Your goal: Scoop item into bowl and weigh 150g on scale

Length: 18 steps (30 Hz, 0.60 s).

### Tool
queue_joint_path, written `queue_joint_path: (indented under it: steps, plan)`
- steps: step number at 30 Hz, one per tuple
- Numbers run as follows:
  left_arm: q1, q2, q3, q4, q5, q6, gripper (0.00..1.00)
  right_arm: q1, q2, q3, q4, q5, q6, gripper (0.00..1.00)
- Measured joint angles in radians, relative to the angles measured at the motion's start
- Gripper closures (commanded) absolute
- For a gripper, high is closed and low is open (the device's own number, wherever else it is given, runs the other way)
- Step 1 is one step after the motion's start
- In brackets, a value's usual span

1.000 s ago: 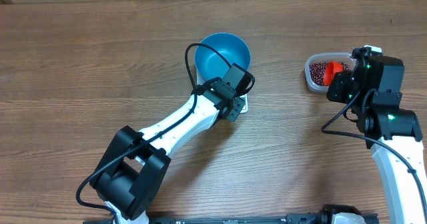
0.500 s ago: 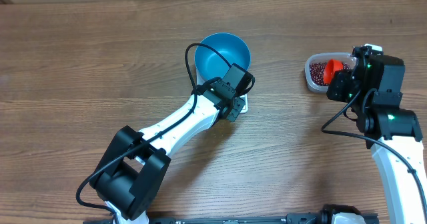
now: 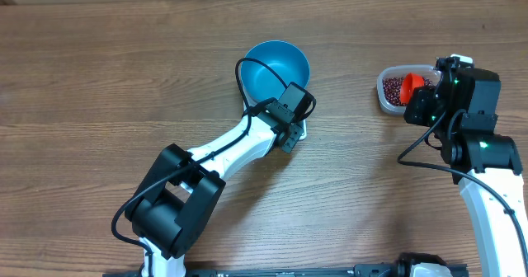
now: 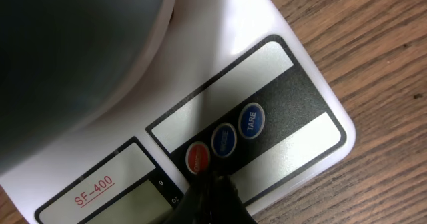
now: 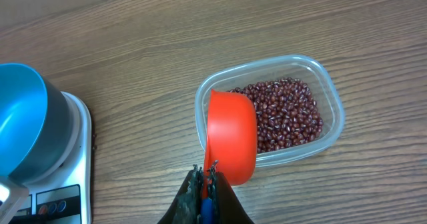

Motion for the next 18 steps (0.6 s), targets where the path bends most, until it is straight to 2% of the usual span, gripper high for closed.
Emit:
queue_joint_path:
  steps: [18]
  plan:
    - [0.0,0.0,0.0,0.034,-0.033,0.0,0.96,0.0,0.0,0.0,0.0,0.0,0.0,0.96]
